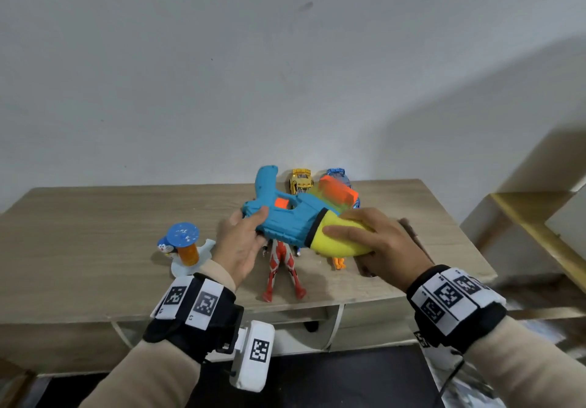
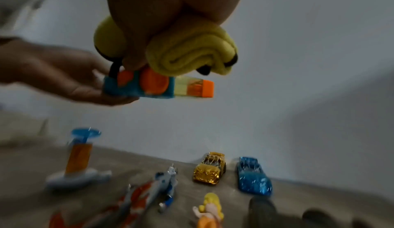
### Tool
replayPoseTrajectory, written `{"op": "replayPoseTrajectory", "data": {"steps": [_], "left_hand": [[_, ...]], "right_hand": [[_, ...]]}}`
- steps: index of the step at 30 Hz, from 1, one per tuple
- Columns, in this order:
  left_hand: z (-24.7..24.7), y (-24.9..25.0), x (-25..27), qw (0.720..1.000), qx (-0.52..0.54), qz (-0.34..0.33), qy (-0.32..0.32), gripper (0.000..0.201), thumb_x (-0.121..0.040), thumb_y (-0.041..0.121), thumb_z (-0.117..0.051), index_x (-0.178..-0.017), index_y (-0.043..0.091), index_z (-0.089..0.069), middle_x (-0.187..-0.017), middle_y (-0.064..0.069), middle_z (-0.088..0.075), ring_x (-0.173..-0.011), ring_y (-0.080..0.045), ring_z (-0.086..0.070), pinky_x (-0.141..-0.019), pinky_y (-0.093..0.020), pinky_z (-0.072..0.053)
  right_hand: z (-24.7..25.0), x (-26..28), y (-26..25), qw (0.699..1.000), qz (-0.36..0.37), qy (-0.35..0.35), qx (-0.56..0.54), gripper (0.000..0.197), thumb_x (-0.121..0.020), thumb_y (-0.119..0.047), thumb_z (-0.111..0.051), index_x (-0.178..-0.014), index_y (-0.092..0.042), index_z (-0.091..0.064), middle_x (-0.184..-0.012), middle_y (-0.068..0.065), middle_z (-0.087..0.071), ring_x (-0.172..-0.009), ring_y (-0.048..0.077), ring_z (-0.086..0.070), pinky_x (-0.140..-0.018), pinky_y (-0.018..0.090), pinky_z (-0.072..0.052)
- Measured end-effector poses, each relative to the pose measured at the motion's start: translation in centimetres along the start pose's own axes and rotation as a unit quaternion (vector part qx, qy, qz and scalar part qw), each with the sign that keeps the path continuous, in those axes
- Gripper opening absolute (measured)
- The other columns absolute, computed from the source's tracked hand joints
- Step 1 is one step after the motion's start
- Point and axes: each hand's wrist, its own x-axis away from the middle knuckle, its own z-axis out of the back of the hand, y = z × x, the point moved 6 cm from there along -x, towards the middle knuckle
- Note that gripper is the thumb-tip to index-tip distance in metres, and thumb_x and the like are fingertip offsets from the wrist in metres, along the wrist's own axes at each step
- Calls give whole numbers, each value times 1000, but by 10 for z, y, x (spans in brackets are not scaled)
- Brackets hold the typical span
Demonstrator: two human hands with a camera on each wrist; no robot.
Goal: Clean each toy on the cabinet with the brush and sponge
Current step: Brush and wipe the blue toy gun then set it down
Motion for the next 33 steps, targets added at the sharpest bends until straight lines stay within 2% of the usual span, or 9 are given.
{"op": "replayPoseTrajectory", "data": {"steps": [3, 6, 12, 16, 18, 24, 28, 31, 33], "left_hand": [[-1, 8, 1, 998, -30, -61, -11, 35, -93, -1, -49, -128, 1, -48, -115, -16, -63, -90, -18, -67, -71, -28, -60], [-6, 11, 6, 991, -62, -111, -37, 43, -92, -2, -50, -131, 15, -46, -110, -5, -65, -84, -10, -71, -68, -25, -58], [-16, 12, 6, 984, -77, -151, -57, 44, -93, -2, -49, -132, 18, -45, -110, 1, -65, -87, -7, -70, -73, -25, -58], [-10, 14, 2, 985, -68, -156, -41, 40, -93, -3, -49, -128, 17, -47, -110, -3, -64, -83, -7, -70, -69, -22, -57], [-8, 14, 0, 985, -70, -151, -43, 40, -93, -2, -49, -127, 18, -48, -112, -3, -63, -86, -7, -70, -70, -23, -57], [-24, -4, 8, 972, -153, -139, -111, 40, -91, 1, -54, -121, 27, -54, -110, -5, -69, -99, -18, -68, -82, -31, -56], [-24, -9, 5, 978, -140, -130, -82, 40, -92, 0, -53, -127, 19, -52, -111, -9, -68, -101, -22, -67, -81, -33, -55], [-6, -4, -5, 992, -59, -105, -40, 38, -93, 2, -50, -130, 10, -47, -114, -13, -66, -94, -19, -69, -73, -30, -58], [-2, 1, -7, 994, -26, -102, -35, 32, -95, 3, -48, -126, 9, -48, -111, -10, -66, -89, -15, -71, -68, -26, -58]], "right_hand": [[10, -1, 32, 982, -148, 79, -81, 42, -74, -22, -70, -115, -24, -62, -108, 8, -60, -93, 16, -56, -83, 0, -32], [12, -8, 49, 972, -214, 85, -51, 46, -81, -27, -67, -125, -19, -56, -110, 10, -57, -93, 14, -52, -81, 11, -33], [-7, -18, 27, 989, -136, 49, 26, 40, -85, -22, -45, -122, -13, -57, -113, 26, -55, -98, 42, -54, -85, 41, -46], [-29, -12, -21, 988, 33, -139, -53, 41, -79, -8, -44, -112, -19, -67, -105, 16, -63, -94, 32, -61, -83, 31, -48], [-28, -13, -32, 973, 53, -196, -110, 42, -80, -12, -42, -113, -24, -65, -106, 11, -63, -95, 26, -59, -84, 22, -42], [12, -60, 6, 993, -105, 49, -24, 40, -83, -10, -55, -121, -17, -60, -113, 17, -58, -100, 34, -54, -87, 31, -42], [-16, -50, -13, 997, -41, -56, -25, 38, -82, -12, -46, -114, -14, -66, -107, 18, -63, -91, 37, -58, -82, 42, -51], [-24, -21, -29, 981, -1, -159, -112, 38, -80, -15, -45, -111, -17, -67, -105, 11, -65, -93, 26, -58, -84, 31, -48], [-12, -14, -20, 987, -16, -116, -112, 39, -80, -12, -45, -112, -20, -66, -108, 10, -64, -98, 22, -55, -87, 25, -43]]}}
